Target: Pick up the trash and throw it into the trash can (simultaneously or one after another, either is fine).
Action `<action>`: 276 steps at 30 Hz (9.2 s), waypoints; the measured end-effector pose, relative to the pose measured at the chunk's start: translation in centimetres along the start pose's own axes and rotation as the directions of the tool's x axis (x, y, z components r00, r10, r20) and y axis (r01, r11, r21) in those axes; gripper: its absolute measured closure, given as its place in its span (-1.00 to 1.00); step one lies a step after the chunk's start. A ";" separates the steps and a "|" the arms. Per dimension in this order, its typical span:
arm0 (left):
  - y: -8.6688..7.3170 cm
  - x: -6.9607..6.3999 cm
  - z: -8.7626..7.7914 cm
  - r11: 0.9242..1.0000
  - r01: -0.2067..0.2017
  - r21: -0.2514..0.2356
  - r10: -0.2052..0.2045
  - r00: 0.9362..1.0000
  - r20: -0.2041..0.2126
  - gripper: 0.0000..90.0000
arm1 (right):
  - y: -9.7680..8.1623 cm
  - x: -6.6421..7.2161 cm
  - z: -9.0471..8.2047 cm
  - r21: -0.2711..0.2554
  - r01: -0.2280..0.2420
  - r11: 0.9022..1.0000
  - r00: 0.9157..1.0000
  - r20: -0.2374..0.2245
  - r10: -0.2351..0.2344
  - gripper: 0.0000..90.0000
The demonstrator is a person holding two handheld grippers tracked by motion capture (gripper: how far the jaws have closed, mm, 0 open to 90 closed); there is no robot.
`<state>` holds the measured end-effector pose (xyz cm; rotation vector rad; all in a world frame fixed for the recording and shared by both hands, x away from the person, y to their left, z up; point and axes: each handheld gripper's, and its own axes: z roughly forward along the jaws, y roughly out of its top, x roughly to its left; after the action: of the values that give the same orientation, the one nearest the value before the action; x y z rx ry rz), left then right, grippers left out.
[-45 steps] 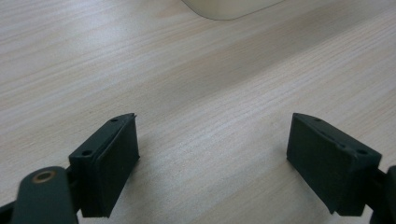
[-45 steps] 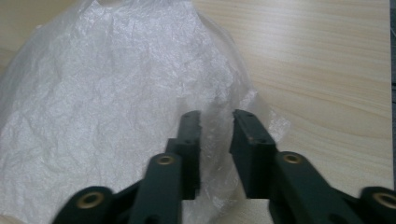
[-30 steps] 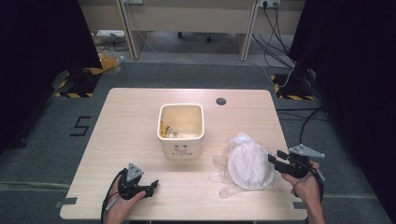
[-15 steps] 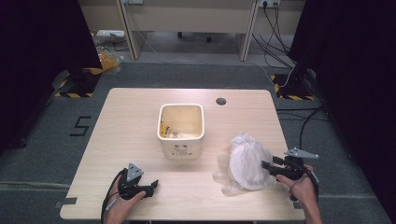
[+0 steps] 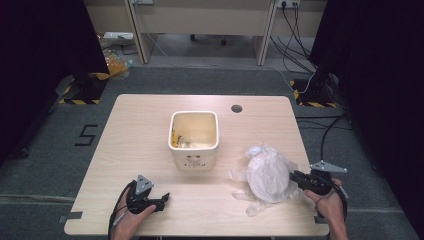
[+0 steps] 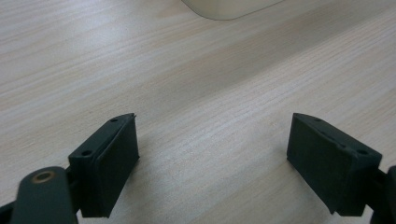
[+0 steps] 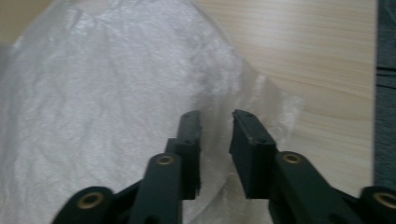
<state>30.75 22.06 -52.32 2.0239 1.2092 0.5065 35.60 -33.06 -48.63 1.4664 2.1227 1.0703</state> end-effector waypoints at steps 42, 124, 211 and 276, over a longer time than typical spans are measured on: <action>0.0 0.0 0.0 1.000 0.000 0.000 0.000 1.000 0.000 -0.66 | 5.0 1.8 -4.4 -0.204 0.045 0.978 0.993 -0.096 -0.066 0.97; 0.0 0.0 -0.1 1.000 -0.005 0.003 0.005 1.000 0.001 -0.66 | 22.8 24.8 14.4 0.074 0.415 0.907 0.855 -0.371 -0.361 0.93; 7.9 -13.1 5.9 0.985 -0.160 -0.067 0.173 0.936 0.307 -0.65 | 3.3 -0.4 0.6 -0.060 -0.036 0.998 0.993 -0.111 0.030 -0.27; 11.6 -19.2 12.1 0.961 -0.272 -0.043 0.274 0.934 0.231 -0.54 | 4.3 1.8 -1.3 -0.083 -0.017 0.996 0.949 -0.314 -0.010 0.35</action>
<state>36.12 -2.87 -51.29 2.1859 0.7867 0.3886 36.86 -31.16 -44.36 1.3334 2.2496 1.4609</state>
